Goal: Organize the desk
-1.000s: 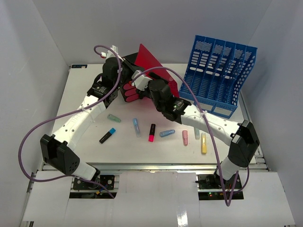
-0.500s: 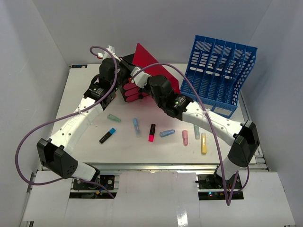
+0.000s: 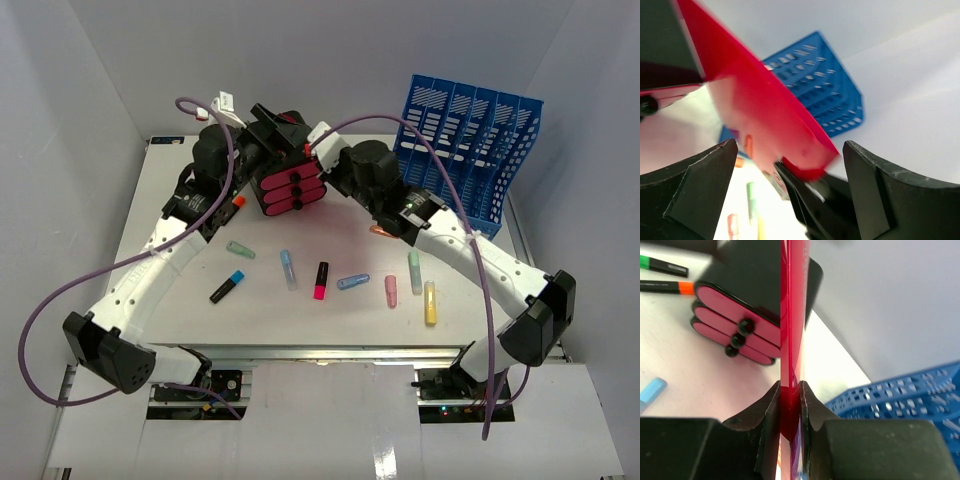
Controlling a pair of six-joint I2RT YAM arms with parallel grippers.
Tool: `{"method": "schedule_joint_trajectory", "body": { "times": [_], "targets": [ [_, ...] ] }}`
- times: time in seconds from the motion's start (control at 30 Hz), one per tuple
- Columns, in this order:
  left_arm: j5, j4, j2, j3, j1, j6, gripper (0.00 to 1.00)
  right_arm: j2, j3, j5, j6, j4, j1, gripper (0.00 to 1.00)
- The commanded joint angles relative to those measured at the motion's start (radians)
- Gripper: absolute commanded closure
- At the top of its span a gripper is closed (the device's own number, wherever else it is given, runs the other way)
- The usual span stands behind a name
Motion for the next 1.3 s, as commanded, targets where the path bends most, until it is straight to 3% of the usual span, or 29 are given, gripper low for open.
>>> {"method": "schedule_joint_trajectory", "body": {
  "times": [0.0, 0.3, 0.67, 0.83, 1.0, 1.27],
  "targets": [
    [0.073, 0.072, -0.08, 0.05, -0.007, 0.026, 0.02, -0.09, 0.021, -0.117, 0.078, -0.048, -0.072, 0.92],
    [0.058, 0.095, -0.168, 0.031, -0.006, 0.092, 0.02, -0.274, -0.016, -0.275, 0.145, -0.038, -0.252, 0.92],
    [0.222, 0.21, -0.383, -0.414, -0.007, 0.114, 0.02, -0.446, -0.043, -0.157, 0.153, 0.01, -0.37, 0.92],
    [0.346, 0.22, -0.397, -0.487, -0.006, 0.15, 0.02, -0.468, -0.025, -0.088, 0.136, 0.042, -0.385, 0.92],
    [0.368, 0.201, -0.439, -0.545, -0.007, 0.181, 0.02, -0.469, 0.007, -0.052, 0.136, 0.086, -0.398, 0.92],
    [0.376, 0.19, -0.507, -0.639, -0.006, 0.2, 0.02, -0.455, -0.077, -0.012, 0.16, 0.247, -0.42, 0.92]
  ]
}}
